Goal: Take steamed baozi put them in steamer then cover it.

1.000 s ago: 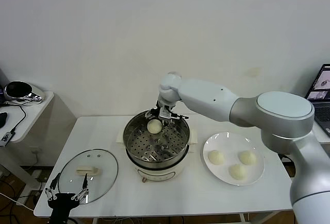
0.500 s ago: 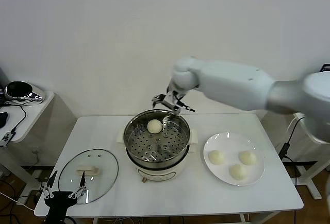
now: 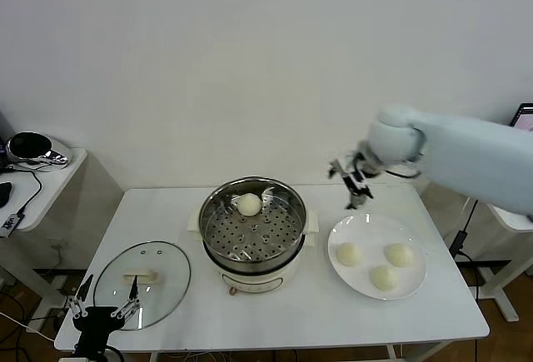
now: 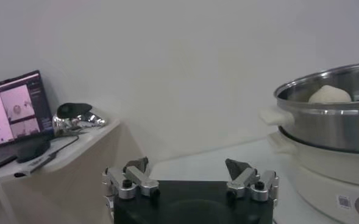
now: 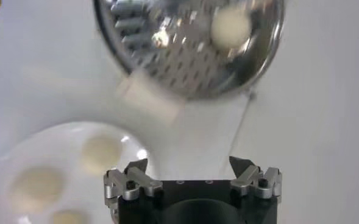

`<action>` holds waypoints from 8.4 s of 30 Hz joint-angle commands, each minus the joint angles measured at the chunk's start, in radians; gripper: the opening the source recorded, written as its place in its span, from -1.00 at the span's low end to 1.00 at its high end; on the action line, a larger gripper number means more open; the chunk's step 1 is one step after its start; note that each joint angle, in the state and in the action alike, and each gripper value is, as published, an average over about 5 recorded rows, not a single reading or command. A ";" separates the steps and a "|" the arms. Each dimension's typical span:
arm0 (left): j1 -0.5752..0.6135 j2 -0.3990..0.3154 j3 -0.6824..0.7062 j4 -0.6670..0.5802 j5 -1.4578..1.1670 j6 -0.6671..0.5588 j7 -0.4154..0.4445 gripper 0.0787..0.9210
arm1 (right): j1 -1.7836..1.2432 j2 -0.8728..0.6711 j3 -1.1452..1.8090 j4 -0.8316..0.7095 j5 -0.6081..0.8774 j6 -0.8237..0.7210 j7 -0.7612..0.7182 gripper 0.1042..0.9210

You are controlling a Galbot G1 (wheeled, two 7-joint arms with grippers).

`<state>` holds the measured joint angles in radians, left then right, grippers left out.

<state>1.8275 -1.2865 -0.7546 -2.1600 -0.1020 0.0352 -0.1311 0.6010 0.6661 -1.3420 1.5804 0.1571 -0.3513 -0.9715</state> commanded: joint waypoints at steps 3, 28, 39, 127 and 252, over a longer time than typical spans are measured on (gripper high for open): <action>-0.001 -0.001 -0.002 0.004 -0.002 0.001 0.001 0.77 | -0.211 -0.136 0.089 0.020 -0.090 -0.019 -0.030 0.76; 0.017 -0.014 -0.020 0.004 0.009 -0.002 0.001 0.77 | -0.568 0.150 0.362 -0.323 -0.232 0.101 -0.045 0.76; 0.014 -0.013 -0.025 0.009 0.007 -0.003 0.001 0.77 | -0.606 0.173 0.399 -0.375 -0.272 0.094 -0.033 0.70; -0.036 -0.008 0.016 0.029 -0.002 -0.015 -0.004 0.77 | -0.154 0.841 0.040 -0.469 0.421 -0.376 0.211 0.34; -0.006 -0.002 -0.012 0.019 0.014 -0.019 -0.003 0.77 | 0.029 0.211 0.253 -0.128 0.053 0.145 -0.115 0.10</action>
<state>1.8215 -1.2886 -0.7668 -2.1420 -0.0881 0.0163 -0.1340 0.4374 0.7337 -0.9890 1.4530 0.0891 -0.2434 -1.1066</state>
